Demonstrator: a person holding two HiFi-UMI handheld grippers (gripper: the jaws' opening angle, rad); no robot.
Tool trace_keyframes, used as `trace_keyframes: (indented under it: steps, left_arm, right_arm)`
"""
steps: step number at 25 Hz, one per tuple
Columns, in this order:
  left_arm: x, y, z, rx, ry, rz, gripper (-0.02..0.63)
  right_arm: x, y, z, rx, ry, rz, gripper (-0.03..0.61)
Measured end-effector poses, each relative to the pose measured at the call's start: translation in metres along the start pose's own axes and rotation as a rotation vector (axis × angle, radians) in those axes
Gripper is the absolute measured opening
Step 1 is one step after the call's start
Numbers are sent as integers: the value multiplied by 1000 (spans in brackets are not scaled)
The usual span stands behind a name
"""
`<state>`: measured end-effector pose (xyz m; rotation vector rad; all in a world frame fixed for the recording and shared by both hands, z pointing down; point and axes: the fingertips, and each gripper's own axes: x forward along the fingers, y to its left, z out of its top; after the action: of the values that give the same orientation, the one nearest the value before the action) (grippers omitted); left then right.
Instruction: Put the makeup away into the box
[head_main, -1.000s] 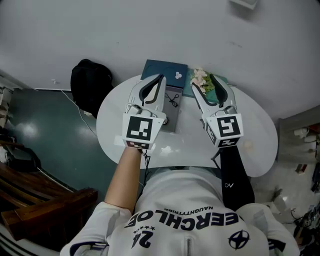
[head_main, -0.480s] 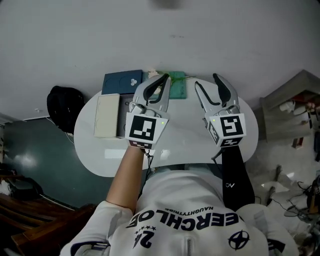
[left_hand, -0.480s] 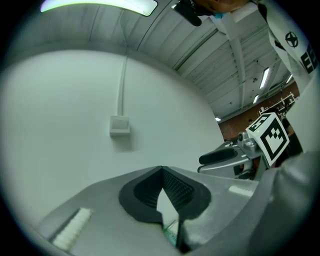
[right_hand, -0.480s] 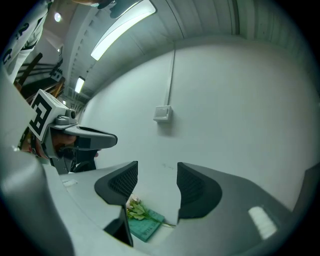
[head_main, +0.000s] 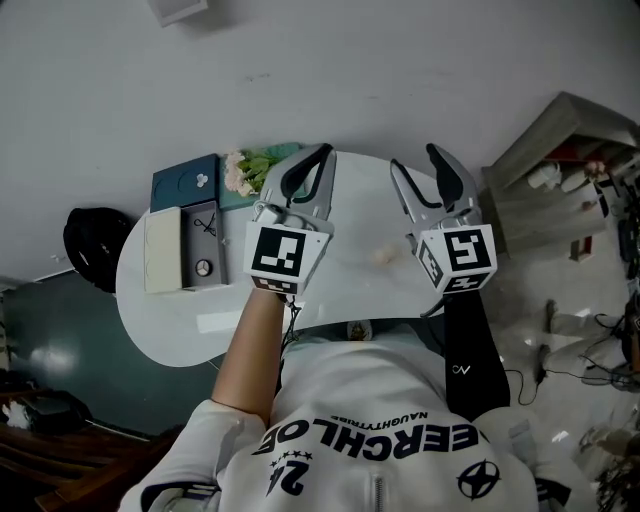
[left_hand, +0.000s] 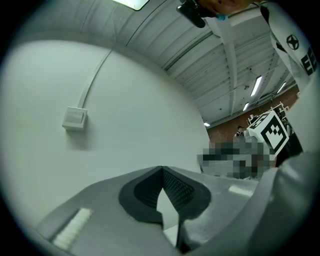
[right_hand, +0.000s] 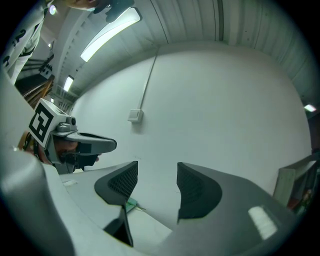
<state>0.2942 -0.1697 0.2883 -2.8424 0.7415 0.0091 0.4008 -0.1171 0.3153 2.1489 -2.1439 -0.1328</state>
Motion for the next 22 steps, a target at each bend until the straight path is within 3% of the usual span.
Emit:
trace_keyframes:
  steps: [9,18,22]
  left_arm:
    - [14,-40,-4,7,21,-24,2]
    - [15,-49,-14,23,51,-26,2]
    - [15,-51,-17,33,69,-30,2]
  right_arm:
    - [-15,-16,-41,31,73,30,278]
    - [-16,27,-203,142,429,152,346]
    - [-32,51,-269,212,590,206,418]
